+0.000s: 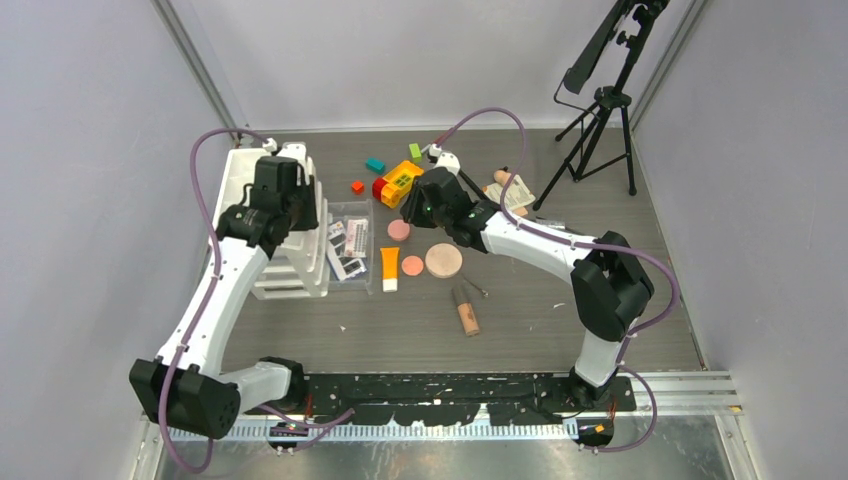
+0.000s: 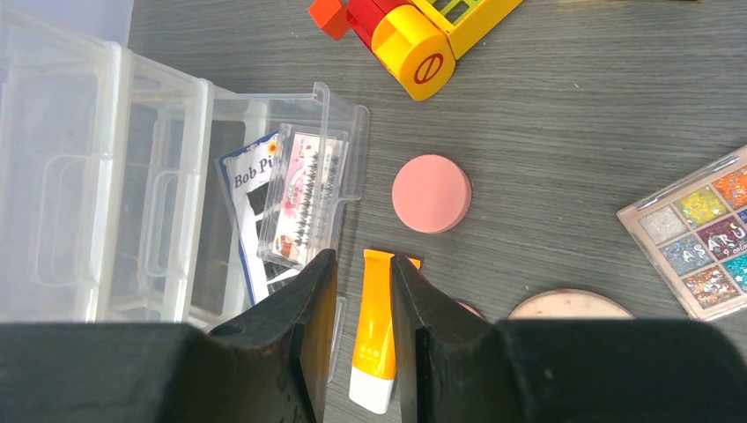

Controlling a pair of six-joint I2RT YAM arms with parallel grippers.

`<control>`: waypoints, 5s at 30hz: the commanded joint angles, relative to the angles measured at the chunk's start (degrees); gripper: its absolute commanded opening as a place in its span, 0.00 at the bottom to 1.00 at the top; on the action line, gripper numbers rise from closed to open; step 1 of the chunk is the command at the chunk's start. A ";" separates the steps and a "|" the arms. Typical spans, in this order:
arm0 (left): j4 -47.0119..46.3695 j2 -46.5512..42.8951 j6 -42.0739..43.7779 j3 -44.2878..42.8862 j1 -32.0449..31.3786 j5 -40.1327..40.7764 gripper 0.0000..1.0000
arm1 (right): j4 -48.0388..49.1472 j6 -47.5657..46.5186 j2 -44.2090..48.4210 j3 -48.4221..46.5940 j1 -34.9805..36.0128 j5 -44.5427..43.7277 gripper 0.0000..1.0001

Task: Organize the makeup
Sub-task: Close the drawer in the storage box.

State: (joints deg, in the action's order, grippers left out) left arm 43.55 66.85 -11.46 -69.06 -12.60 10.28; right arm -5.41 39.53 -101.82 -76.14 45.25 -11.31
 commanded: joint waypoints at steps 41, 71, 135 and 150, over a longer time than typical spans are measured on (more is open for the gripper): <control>-4.75 -4.78 -0.57 -0.48 0.56 -2.29 0.00 | 1.51 2.73 -4.69 -0.33 -0.96 2.90 0.34; -6.66 -7.35 -1.02 0.93 0.82 -2.11 0.00 | -0.97 3.33 -16.46 -12.82 4.71 17.32 0.34; -6.63 -7.02 -0.75 1.00 0.82 -3.08 0.00 | 5.16 6.81 -20.86 -14.91 5.83 25.86 0.34; -6.69 -6.92 -0.84 1.02 0.82 -3.90 0.00 | 11.61 9.87 -22.37 -15.92 5.99 26.60 0.34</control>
State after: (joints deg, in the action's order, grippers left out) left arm 44.42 62.19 -12.21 -66.67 -11.70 7.44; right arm 3.11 48.38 -123.76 -88.60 50.85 14.96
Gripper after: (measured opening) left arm 0.049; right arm 0.334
